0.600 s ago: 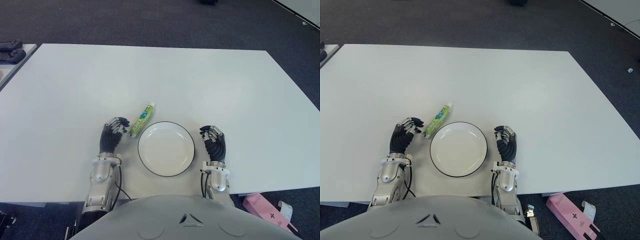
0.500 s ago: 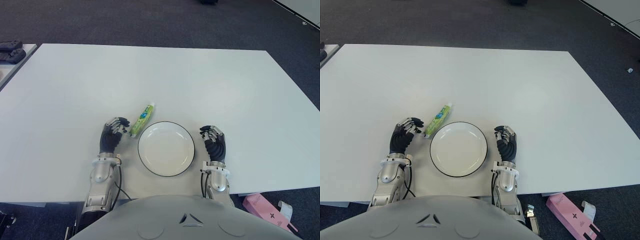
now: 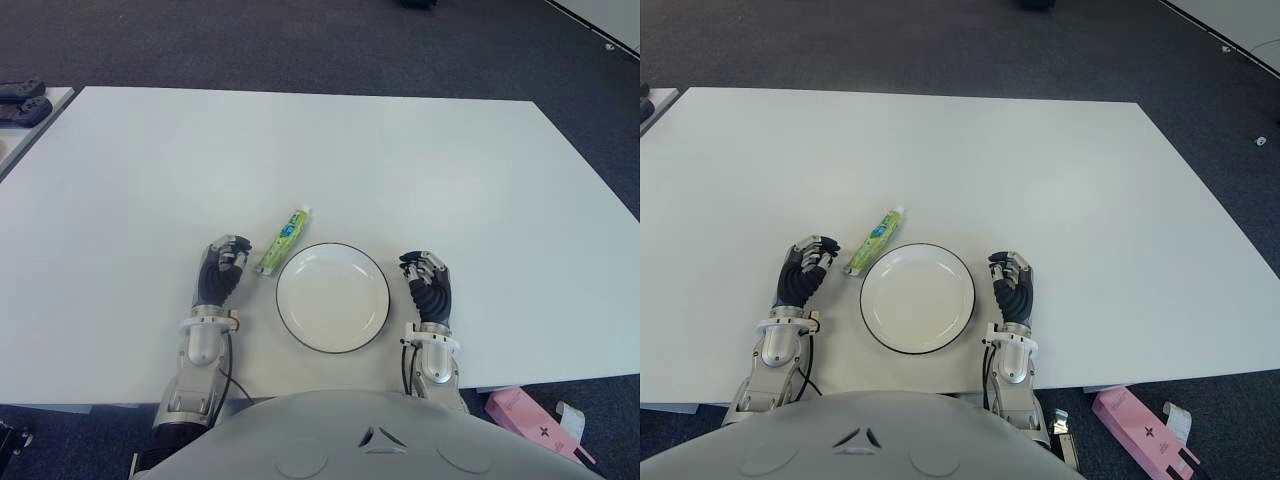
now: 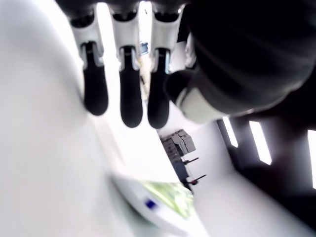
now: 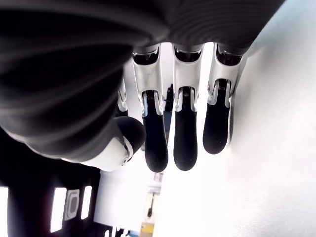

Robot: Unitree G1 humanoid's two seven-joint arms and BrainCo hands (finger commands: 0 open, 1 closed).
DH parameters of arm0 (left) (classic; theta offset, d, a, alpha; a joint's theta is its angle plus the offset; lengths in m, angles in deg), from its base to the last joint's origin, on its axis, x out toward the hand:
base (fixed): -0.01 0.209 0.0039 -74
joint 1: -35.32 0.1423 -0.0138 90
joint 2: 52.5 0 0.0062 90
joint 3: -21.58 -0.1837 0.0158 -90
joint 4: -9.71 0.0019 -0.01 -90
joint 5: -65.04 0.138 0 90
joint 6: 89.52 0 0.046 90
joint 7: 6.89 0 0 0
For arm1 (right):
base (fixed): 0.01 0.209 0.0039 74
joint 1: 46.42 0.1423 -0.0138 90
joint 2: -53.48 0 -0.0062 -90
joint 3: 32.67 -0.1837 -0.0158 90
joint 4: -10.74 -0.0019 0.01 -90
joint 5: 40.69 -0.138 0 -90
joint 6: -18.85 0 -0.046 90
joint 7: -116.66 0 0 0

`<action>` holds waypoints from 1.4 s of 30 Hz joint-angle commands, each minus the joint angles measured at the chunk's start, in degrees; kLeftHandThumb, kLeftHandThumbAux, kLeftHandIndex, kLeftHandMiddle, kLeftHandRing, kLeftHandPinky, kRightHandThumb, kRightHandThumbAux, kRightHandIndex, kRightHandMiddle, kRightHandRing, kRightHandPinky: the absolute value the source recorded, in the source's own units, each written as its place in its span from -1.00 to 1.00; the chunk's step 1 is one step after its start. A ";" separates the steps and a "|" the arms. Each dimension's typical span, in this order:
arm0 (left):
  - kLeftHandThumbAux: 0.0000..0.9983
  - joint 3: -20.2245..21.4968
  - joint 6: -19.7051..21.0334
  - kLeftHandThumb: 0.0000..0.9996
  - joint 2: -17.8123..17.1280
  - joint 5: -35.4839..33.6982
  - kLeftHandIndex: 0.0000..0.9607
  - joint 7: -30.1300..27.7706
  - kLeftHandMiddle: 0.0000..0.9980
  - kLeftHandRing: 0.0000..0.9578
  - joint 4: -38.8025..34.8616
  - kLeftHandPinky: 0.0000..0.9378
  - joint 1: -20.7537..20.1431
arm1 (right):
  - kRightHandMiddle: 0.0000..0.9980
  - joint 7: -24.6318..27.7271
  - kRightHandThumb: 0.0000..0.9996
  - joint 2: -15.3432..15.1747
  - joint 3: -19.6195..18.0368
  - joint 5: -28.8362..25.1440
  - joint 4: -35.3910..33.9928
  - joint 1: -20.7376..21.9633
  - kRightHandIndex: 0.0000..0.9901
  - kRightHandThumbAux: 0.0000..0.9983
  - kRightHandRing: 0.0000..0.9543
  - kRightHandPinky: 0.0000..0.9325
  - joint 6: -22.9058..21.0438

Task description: Put the toothpaste on the table into the plate.

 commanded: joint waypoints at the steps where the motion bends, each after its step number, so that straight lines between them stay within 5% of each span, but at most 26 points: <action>1: 0.46 -1.45 4.08 0.38 -1.82 7.06 -0.13 3.19 -0.13 -0.09 -0.62 -0.07 -2.71 | -0.07 -0.52 0.41 0.49 0.08 0.28 1.16 0.36 -0.14 0.46 -0.04 -0.03 0.12; 5: 0.45 -2.79 10.49 0.36 -2.04 10.52 -0.14 0.96 -0.24 -0.17 -3.69 -0.14 -4.71 | -0.07 -0.62 0.41 0.52 0.11 0.46 0.91 0.26 -0.14 0.46 -0.05 -0.04 -0.42; 8: 0.32 -4.22 16.05 -0.21 -2.57 13.38 -0.37 -1.34 -0.34 -0.24 -5.72 -0.18 -5.84 | -0.07 -0.63 0.41 0.52 0.15 0.52 0.83 0.29 -0.14 0.46 -0.05 -0.04 -0.60; 10: 0.23 -5.06 18.83 -0.32 -3.03 14.95 -0.45 -2.49 -0.38 -0.26 -6.52 -0.20 -6.42 | -0.07 -0.65 0.41 0.53 0.20 0.56 0.85 0.34 -0.14 0.46 -0.05 -0.04 -0.61; 16: -0.10 -9.69 29.04 -0.21 -4.66 22.32 -0.63 -6.34 -0.51 -0.39 -0.04 -0.27 -14.90 | -0.07 -0.79 0.41 0.59 0.20 0.64 0.78 0.35 -0.14 0.46 -0.05 -0.05 -0.88; 29: -0.51 -17.13 36.51 -0.18 -8.58 26.18 -0.87 -10.99 -0.68 -0.64 6.60 -0.54 -21.41 | -0.07 -1.19 0.41 0.54 0.17 0.60 0.57 -0.08 -0.14 0.46 -0.04 -0.02 -0.40; 42: -0.56 -23.15 40.02 -0.35 -10.84 28.07 -1.00 -16.22 -0.77 -0.79 9.85 -0.70 -26.20 | -0.06 -1.21 0.41 0.64 -0.01 0.31 0.21 -0.41 -0.14 0.46 -0.04 -0.04 -0.41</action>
